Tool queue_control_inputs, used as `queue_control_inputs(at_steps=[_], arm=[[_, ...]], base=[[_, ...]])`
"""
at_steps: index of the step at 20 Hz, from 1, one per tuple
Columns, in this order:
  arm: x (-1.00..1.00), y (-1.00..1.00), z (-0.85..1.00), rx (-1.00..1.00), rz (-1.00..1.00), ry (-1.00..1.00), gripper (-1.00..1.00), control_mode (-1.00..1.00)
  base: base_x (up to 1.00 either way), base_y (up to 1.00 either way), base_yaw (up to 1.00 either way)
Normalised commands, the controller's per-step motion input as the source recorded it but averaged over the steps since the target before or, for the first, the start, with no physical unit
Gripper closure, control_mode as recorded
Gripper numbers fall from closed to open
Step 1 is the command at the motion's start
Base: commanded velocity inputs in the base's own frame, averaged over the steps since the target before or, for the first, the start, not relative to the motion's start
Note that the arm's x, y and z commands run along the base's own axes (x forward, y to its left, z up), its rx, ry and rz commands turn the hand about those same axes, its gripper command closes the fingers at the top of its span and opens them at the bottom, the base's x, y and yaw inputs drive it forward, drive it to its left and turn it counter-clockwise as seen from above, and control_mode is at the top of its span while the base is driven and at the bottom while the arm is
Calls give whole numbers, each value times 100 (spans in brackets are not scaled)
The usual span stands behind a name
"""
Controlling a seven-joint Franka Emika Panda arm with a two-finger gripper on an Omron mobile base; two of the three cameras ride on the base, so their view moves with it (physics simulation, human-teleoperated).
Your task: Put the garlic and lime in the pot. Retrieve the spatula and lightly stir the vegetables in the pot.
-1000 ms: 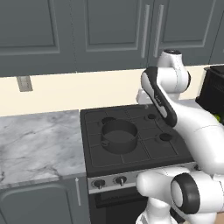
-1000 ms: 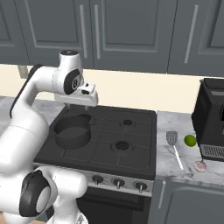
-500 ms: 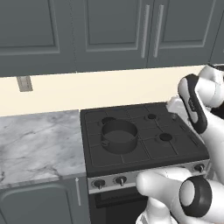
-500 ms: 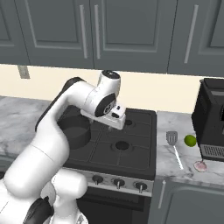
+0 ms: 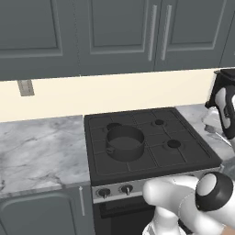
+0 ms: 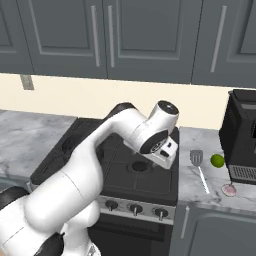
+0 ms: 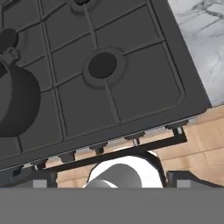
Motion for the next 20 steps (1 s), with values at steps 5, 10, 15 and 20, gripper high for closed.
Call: queue_control_inputs(at_steps=[5,10,15,20], arm=[[81,-95,-32,-4,-25,23,-100,-100],[67,-64,-61,-4,-32,14,-100,-100],[0,-85,-7,0,-35,12,-100,-100],[0,-100,-4,0,-34,12,-100,-100]], base=[[0,0,0],[0,0,0],[0,0,0],[0,0,0]])
